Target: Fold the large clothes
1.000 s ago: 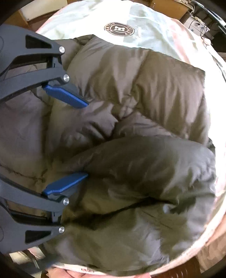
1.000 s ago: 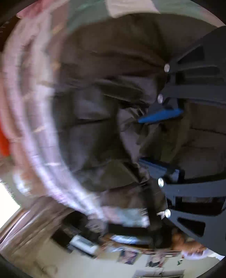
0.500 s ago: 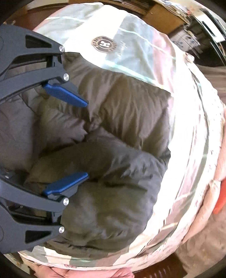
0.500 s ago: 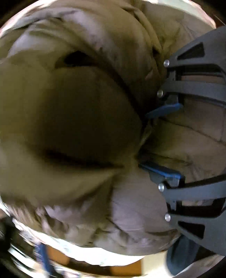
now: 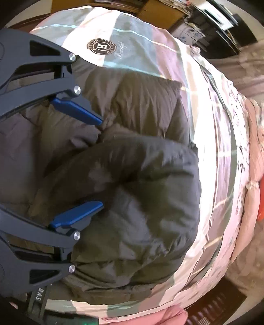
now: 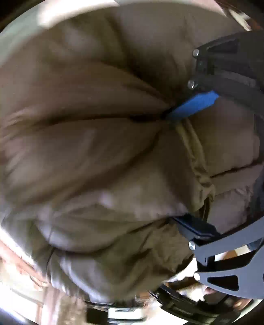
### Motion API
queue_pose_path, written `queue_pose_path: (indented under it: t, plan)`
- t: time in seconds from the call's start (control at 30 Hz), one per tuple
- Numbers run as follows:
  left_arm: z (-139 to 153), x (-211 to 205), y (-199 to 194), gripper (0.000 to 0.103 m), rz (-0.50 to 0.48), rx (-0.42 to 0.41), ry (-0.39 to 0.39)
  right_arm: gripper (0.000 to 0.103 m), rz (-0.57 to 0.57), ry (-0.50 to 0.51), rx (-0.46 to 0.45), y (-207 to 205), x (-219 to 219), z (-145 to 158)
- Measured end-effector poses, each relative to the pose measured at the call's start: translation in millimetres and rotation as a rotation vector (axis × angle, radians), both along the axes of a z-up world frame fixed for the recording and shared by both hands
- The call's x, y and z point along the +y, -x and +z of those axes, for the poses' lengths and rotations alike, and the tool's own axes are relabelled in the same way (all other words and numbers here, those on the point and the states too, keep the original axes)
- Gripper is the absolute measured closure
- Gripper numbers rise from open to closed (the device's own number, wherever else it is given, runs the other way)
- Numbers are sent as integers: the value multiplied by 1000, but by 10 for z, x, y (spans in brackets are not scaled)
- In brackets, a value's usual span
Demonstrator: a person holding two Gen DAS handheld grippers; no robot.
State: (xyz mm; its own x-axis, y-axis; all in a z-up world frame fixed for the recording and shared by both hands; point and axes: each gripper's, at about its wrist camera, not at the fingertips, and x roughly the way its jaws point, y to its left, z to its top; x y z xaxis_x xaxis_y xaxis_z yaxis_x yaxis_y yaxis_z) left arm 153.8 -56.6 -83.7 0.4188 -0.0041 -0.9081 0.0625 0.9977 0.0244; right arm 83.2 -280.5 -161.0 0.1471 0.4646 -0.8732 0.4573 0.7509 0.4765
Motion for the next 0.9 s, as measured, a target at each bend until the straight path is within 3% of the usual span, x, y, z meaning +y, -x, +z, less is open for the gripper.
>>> queue_pose_path:
  t: [0.37, 0.43, 0.5, 0.6, 0.7, 0.8, 0.9]
  plan:
    - [-6, -118, 74, 24, -39, -95, -16, 3, 34, 58, -12, -64, 366, 98]
    - [44, -132, 84, 24, -48, -119, -10, 3, 33, 165, -130, -103, 367, 449]
    - [77, -154, 85, 24, -55, -139, -5, 3, 47, 322, -315, -127, 408, 873]
    - [31, -190, 43, 24, -55, -117, -14, 3, 48, 441, -437, -248, 423, 1084]
    - [-82, -199, 3, 24, -53, -77, -13, 3, 75, 447, -409, -398, 385, 838]
    - [-201, -200, -29, 24, -55, -45, -31, 3, 74, 467, -279, -541, 187, 378]
    - [-316, -223, -66, 24, -62, -21, -71, 1, 62, 464, -250, -527, -19, 229]
